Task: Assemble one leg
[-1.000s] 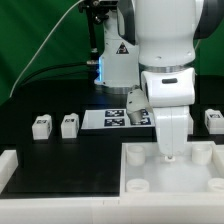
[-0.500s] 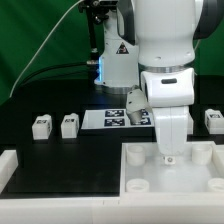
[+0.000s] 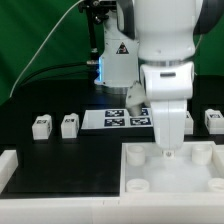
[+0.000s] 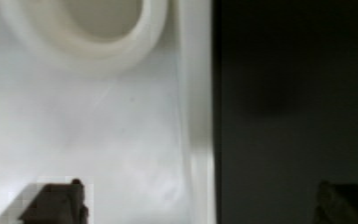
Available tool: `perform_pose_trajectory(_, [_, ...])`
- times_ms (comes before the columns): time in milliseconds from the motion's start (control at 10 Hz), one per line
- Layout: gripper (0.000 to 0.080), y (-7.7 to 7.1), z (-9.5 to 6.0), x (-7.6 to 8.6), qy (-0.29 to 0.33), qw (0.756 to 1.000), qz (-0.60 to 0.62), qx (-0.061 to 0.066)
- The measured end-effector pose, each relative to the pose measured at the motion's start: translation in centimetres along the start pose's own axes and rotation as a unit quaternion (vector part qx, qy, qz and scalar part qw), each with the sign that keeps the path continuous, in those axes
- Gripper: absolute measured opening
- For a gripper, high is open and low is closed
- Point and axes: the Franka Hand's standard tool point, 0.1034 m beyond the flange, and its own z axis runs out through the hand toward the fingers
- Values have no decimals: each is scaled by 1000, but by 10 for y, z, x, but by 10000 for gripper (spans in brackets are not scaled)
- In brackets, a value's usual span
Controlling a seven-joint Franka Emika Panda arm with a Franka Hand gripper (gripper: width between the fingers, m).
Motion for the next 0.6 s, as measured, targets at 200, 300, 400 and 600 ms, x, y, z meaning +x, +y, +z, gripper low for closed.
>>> perform_pose_trajectory(200, [649,-12,-25,14,-5,999,36,-9])
perform_pose_trajectory(300, [649,-15,-35,24,-5,998,53,-14])
perform_pose_trajectory(400, [649,-22,-37,35,-3,995,102,-15])
perform_pose_trajectory(600, [649,-42,-37,63,1,990,140,-15])
